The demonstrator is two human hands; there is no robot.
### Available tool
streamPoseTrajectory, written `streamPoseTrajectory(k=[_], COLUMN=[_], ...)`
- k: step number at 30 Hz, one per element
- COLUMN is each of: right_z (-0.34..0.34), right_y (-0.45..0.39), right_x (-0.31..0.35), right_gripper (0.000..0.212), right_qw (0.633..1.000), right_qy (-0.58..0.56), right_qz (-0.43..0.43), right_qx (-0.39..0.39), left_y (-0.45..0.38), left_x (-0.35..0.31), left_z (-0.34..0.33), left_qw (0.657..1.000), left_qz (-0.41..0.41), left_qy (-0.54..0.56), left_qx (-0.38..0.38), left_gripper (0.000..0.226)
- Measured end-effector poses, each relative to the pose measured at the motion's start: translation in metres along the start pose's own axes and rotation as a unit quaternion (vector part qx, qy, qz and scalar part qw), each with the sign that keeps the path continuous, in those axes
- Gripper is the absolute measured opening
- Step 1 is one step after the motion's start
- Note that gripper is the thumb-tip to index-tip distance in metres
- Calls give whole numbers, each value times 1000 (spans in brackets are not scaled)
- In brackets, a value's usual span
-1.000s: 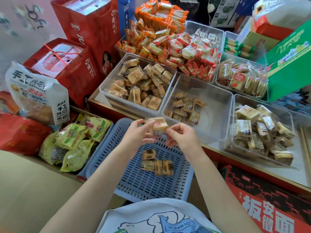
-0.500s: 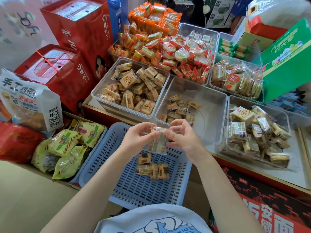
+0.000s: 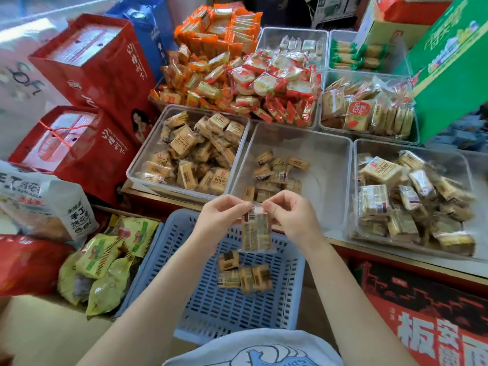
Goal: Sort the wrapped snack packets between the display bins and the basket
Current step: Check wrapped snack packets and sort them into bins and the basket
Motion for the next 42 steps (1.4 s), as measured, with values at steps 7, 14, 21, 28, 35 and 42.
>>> streamPoseTrajectory(k=[7,14,21,28,35,42], right_z=[24,50,28,21,-11,-119], right_y=[-33,-84,-136,-137,-151,-206], right_x=[-32,-56,-90,-87,-10,-11], right_gripper=[38,23,34,15,10,53], right_qw=[991,993,977,977,988,968], right_qy=[-105,-8,33,-6,-19,60], right_qz=[-64,-113,-204,-211,-129,-150], right_qx=[60,34,44,16,81,190], left_y=[-43,-102,-116,-120,-96,-96], left_x=[-7,0,47,49,9,16], left_z=[-14,7,34,38,74,196], left_qw=[998,908,796,800,919,852], left_qz=[26,-59,39,27,-68,38], left_qy=[48,-400,-604,-599,-376,-440], left_qx=[-36,-112,-23,-24,-101,-280], left_gripper=[13,38,116,125,82,84])
Point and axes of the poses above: each hand's wrist, its own y-axis away from the middle knuckle, its own z-axis out of the back of the hand, x = y × z, the point moved 4 cm from there along -y, towards the middle knuckle, and after that the axes turned 9 degrees about x, right-handed, at the moved point
